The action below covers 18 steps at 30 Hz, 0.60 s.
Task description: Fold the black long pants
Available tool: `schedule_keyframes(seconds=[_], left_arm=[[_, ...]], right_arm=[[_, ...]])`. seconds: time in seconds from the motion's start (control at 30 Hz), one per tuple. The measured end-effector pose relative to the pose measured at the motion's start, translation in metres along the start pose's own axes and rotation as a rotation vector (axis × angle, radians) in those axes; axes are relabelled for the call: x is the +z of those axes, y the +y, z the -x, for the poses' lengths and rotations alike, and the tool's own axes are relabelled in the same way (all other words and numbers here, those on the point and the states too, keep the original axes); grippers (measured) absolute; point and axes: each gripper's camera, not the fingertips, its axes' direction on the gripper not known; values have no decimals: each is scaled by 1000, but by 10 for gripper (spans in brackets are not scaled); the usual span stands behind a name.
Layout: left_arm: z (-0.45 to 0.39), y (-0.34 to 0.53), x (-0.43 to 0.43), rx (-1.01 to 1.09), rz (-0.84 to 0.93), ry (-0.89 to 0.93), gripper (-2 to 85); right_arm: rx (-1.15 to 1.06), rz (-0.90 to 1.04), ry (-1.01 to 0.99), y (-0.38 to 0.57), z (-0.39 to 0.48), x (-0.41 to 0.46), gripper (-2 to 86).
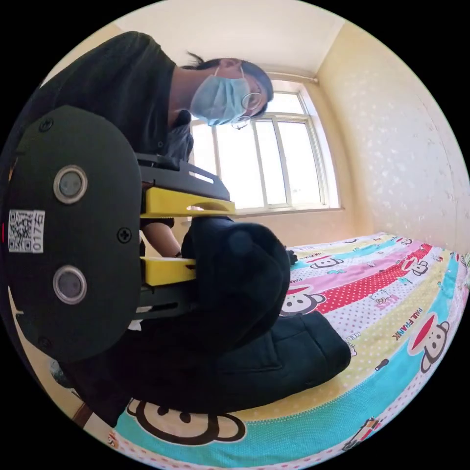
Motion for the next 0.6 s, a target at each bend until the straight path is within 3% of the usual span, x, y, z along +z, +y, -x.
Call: schedule_keyframes(seconds=[0.13, 0.2, 0.33, 0.43, 0.47, 0.53, 0.6], left_arm=[[7, 33, -91, -113, -340, 24, 71], [-3, 31, -109, -107, -378, 40, 131], [-28, 3, -104, -112, -357, -7, 237], [-32, -24, -67, -178, -250, -94, 290], [-36, -26, -62, -177, -252, -134, 295], [-59, -28, -47, -156, -246, -257, 288], [-69, -27, -31, -176, -174, -209, 274]], right_arm=[[-188, -15, -68, -45, 25, 7, 174], [-221, -79, 59, -44, 27, 1, 192], [-138, -143, 431, -23, -26, -3, 229], [-25, -54, 666, -6, -114, 25, 252], [22, 16, 679, 4, -154, 42, 266], [25, -57, 564, 31, -194, 51, 272], [31, -78, 495, 57, -212, 60, 251]])
